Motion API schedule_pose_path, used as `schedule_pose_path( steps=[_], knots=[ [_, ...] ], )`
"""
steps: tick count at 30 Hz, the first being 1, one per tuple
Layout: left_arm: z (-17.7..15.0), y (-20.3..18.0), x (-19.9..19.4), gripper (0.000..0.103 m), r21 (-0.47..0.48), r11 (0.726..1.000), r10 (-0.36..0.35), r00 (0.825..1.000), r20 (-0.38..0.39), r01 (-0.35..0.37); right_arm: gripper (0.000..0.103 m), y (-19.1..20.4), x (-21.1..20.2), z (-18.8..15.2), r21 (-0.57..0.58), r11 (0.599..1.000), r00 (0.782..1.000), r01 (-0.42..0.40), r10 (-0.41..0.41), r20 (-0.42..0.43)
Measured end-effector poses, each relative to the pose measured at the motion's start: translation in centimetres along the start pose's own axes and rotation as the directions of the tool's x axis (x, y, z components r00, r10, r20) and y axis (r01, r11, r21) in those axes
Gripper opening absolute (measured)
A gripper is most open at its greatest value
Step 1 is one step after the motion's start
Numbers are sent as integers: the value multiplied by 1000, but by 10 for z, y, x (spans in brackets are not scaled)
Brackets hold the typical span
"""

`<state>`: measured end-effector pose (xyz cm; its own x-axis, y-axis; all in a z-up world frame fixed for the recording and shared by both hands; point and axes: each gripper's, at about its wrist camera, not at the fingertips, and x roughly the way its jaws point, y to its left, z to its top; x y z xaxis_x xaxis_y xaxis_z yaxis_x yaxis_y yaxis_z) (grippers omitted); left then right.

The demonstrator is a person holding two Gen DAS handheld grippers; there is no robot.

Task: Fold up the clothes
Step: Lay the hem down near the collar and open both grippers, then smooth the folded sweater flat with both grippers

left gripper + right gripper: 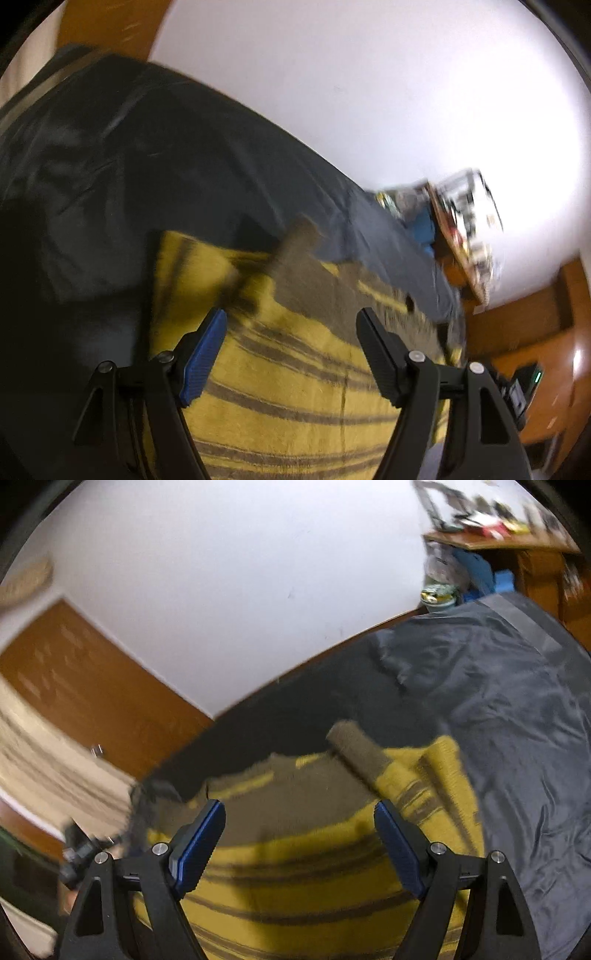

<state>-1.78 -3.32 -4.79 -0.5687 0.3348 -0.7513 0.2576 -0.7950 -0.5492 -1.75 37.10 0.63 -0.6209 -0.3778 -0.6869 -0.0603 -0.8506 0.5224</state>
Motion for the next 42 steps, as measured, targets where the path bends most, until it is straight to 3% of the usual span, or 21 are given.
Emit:
schedule_pose_path(
  steps=[4, 10, 12, 15, 16, 20, 23, 27, 30, 32, 36, 42],
  knots=[
    [-8, -24, 24, 77, 138, 989, 63, 997, -50, -56, 85, 23, 24, -17, -154, 982, 991, 105, -116, -68],
    [-23, -30, 59, 77, 269, 942, 229, 970, -83, -199, 85, 27, 55, -40, -324, 904, 936, 279, -331, -118],
    [-29, -39, 64, 79, 339, 912, 270, 960, -68, -233, 85, 18, 63, -47, -337, 892, 919, 300, -365, -150],
    [-35, -48, 71, 79, 410, 869, 327, 943, -55, -277, 89, 9, 61, -58, -361, 884, 923, 298, -363, -126],
    [-34, -51, 70, 80, 413, 866, 334, 941, -58, -282, 89, 8, 62, -59, -363, 882, 922, 301, -366, -125],
    [-19, -62, 70, 80, 366, 899, 286, 955, -73, -241, 89, 10, 61, -52, -344, 886, 918, 311, -374, -132],
    [0, -66, 72, 80, 342, 906, 289, 955, -65, -251, 89, 13, 59, -40, -349, 879, 919, 324, -381, -105],
    [7, -63, 94, 80, 339, 894, 339, 937, -85, -293, 89, 5, 74, -21, -356, 864, 906, 357, -413, -92],
    [5, -69, 95, 82, 360, 884, 345, 936, -71, -298, 89, -11, 89, -10, -341, 861, 893, 378, -436, -110],
    [2, -69, 94, 83, 377, 877, 344, 937, -63, -297, 91, -17, 91, -5, -312, 880, 906, 359, -408, -109],
    [-1, -70, 94, 83, 396, 869, 348, 936, -59, -298, 91, -19, 93, -5, -333, 865, 898, 375, -428, -103],
    [2, -58, 79, 83, 330, 901, 323, 943, -76, -282, 91, -12, 88, 7, -299, 873, 902, 386, -425, -78]
  ],
)
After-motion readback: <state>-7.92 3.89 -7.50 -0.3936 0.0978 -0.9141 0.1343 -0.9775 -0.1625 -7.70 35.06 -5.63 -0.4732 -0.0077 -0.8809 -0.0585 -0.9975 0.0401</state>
